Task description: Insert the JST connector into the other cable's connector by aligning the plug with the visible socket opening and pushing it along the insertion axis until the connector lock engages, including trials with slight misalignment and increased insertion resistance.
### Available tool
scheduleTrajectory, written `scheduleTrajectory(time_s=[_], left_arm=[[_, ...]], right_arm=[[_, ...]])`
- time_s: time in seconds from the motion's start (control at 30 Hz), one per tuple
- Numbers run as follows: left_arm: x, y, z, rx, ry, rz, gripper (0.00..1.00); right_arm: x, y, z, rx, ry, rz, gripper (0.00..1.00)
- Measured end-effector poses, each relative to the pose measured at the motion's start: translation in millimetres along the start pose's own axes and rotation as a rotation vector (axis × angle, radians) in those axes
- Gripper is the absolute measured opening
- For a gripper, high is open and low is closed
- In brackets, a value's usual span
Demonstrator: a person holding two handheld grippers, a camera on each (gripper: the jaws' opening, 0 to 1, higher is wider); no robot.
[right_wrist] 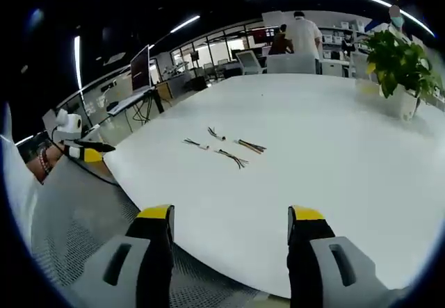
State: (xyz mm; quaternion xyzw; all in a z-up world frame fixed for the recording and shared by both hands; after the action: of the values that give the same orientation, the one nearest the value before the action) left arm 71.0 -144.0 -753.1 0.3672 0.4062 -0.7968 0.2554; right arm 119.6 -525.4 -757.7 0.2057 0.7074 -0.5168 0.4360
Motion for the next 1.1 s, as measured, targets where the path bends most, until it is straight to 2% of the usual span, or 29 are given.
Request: scheduleTrajectory(time_s=[0.3,0.43,0.7,0.87,1.1], left_arm=[[2.1,1.8,-0.6,0.011,-0.045,0.020,0.99],[4.0,4.0,-0.4,0.031,-0.085,0.028,0.99],[6.5,4.8,-3.7,0.015,-0.131,0.037,0.99],[6.8,4.4,-4.8,0.008,-0.158,0.055,0.99],[9.7,5.0,-6.3,-0.007,-0.156,0.024,0.99]], right_arm=[[-0.7,0.2,-0.1,-0.010,0.055,0.017,0.64],[0.9,2.0,-2.2,-0.046,0.093,0.009,0.64],[1.3,2.4,-6.0,-0.088,0.151,0.012,0.62],[3.2,3.2,-9.2,-0.111,0.140,-0.006,0.61],[4.6,3.8,-12.1,-0.137,0.117,-0.021,0.61]])
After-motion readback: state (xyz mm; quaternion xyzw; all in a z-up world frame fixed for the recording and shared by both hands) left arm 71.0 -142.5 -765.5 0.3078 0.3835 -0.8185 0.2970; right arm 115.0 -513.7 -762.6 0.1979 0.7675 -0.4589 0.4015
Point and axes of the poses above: the point that each gripper's makers call its tool centre point, and the gripper's own axes: y roughly forward along the fingers, z roughly to its right, x roughly out of its underside, the point moved 5 cm from there along -y, roughly backward along the fingers, and after that the axes turned 14 degrees about x, right-handed, at the moved point
